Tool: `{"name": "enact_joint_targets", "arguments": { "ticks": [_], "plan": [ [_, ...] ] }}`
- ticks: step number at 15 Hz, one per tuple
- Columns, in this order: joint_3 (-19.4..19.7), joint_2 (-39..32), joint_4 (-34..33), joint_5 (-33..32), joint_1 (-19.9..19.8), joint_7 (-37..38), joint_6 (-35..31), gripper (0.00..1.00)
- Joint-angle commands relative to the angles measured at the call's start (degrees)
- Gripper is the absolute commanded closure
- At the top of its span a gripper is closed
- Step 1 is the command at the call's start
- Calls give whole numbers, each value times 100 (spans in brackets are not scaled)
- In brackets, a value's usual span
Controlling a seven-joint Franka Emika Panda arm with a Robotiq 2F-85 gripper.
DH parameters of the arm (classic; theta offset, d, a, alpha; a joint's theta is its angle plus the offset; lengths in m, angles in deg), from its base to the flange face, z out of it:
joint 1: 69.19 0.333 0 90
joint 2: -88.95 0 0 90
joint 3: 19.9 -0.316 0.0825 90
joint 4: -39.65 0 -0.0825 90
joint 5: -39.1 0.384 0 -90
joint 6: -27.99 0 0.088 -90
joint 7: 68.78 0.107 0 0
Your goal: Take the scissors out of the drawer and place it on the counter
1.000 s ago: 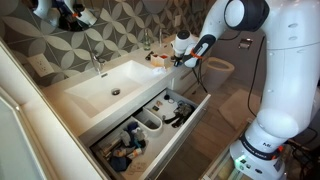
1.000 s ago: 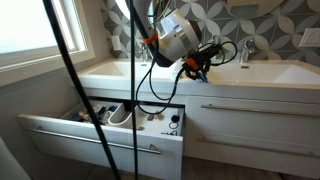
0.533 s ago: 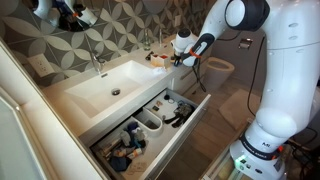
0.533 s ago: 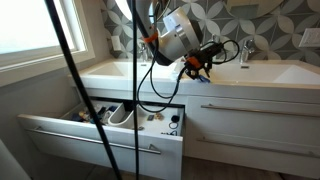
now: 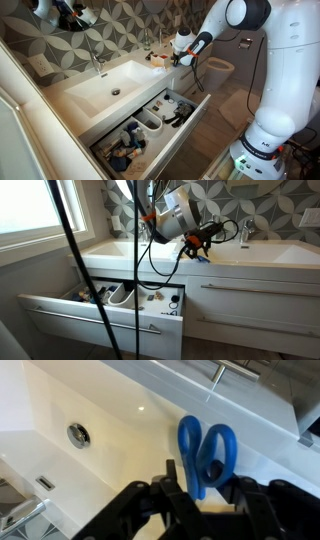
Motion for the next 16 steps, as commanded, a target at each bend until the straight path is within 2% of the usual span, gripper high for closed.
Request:
{"name": "enact_joint_targets", "arguments": {
  "ticks": [1,4,10,11,12,13,14,16],
  "plan": [
    [-269,125,97,426,-173,-578,194,35],
    [-427,219,147,736,-256,-981,430,22],
    [-898,539,242,1692,-543,-1981,1326,24],
    [-1015,668,314,1932,-641,-2228,1521,15],
    [-1048,784,367,2127,-677,-2413,1715,6],
    [-1031,953,474,2280,-689,-2535,1918,6],
    [-925,1127,574,2327,-640,-2516,2115,0],
    [-780,1571,866,2493,-634,-2482,2386,0]
  ]
}}
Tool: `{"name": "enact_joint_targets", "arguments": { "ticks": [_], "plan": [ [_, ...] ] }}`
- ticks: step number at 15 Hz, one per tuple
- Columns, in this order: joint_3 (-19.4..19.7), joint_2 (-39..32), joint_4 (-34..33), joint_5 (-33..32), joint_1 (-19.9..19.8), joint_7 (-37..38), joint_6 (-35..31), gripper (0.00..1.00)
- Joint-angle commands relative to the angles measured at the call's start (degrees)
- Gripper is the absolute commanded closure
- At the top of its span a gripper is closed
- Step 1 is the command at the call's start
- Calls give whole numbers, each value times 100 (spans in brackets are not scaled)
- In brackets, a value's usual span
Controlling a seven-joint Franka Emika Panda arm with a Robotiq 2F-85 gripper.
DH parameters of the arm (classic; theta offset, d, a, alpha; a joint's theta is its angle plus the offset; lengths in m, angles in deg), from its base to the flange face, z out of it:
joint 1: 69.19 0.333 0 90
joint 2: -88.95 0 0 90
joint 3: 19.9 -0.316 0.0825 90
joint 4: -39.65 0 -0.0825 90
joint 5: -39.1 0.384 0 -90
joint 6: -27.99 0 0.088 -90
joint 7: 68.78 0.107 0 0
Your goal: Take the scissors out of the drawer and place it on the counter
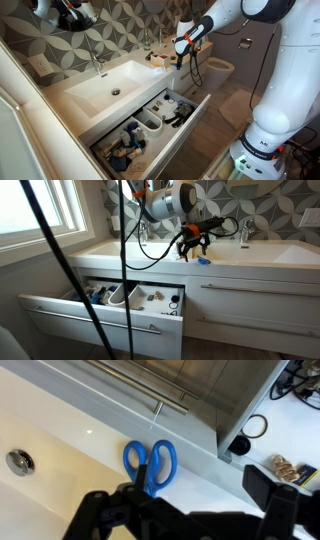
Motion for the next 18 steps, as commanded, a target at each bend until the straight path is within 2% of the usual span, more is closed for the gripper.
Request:
{"name": "enact_joint_targets", "arguments": {
  "ticks": [1,5,7,12,13,14,15,18],
  "plan": [
    [123,1006,718,556,-106,-250,546,0],
    [410,2031,1118,1726,-110,-286,1323,0],
    [655,2528,1207,2025,-13,-18,1571,0],
    [987,3591,1294,1871,137,962,1729,0],
    [1025,3777,1376,1853,195,962,1604,0],
    [1109,3969,1534,1913,318,619,1296,0],
    [1154,3539,1164,1762,311,792,1591,0],
    [1212,3887,1348,1749,446,790,1492,0]
  ]
}}
